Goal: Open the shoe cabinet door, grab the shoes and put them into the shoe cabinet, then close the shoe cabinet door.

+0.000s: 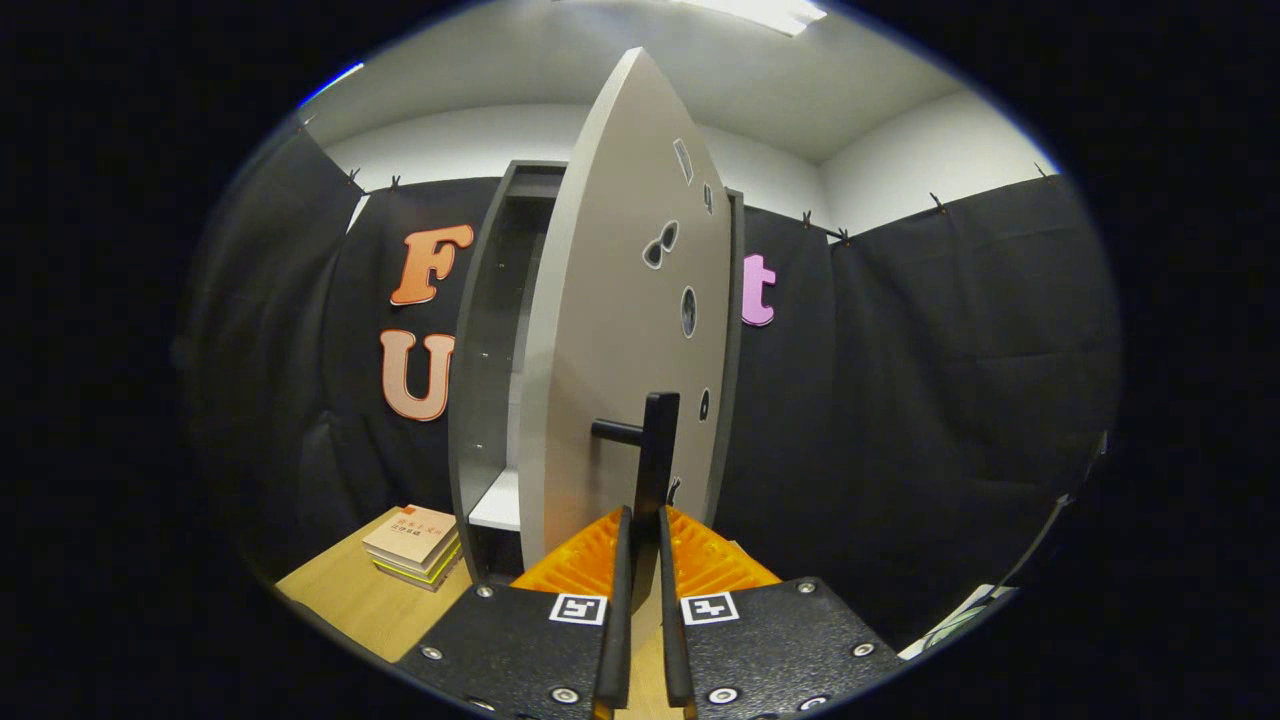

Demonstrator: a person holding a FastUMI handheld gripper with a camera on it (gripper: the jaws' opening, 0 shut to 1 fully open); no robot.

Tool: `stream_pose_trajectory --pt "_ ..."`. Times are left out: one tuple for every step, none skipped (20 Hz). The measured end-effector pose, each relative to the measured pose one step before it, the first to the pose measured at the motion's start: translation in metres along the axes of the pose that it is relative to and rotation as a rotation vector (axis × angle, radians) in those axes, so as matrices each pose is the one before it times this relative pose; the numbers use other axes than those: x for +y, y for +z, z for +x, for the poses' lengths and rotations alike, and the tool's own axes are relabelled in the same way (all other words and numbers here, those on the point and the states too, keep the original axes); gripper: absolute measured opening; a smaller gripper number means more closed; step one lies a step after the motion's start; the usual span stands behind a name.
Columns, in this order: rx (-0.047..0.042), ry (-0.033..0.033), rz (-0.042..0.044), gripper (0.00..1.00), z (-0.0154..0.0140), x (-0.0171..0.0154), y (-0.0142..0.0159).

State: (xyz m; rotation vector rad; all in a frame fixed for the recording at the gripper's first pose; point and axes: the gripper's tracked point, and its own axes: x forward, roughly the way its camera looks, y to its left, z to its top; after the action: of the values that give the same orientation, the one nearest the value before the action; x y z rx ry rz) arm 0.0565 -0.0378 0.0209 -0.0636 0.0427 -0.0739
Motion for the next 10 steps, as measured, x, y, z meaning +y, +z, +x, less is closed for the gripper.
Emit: stream_pose_trajectory --pt "0.00048 0.01133 0.01390 0.13 -0.00083 0.00142 -0.00010" --pt "0.00322 0.00783 0.01097 0.13 -0.00062 -0.00029 -0.00118" --pt "0.00068 0.00038 0.00043 0.13 -0.00090 0.00085 0.00040" --pt "0.00210 -0.00917 -0.00477 0.13 -0.00154 -0.00392 -0.00055" --pt "-0.00350 -0.00935 -0.00925 0.13 0.00000 -0.00425 -0.00021" --pt "0.00028 -0.00453 -0.00355 0.13 -0.00064 -0.00542 0.00016" --pt "0.00291 -0.00391 0.00960 0.13 -0.00177 -0.00322 0.00042" --pt "0.00479 -0.00358 0.00667 0.13 -0.00216 -0.00225 -0.00106" --pt "0.00022 -0.00758 0.00304 0.13 -0.00110 -0.00387 -0.00010" --pt "0.00135 -0.01342 -0.00248 0.13 -0.00018 -0.00565 -0.00149"
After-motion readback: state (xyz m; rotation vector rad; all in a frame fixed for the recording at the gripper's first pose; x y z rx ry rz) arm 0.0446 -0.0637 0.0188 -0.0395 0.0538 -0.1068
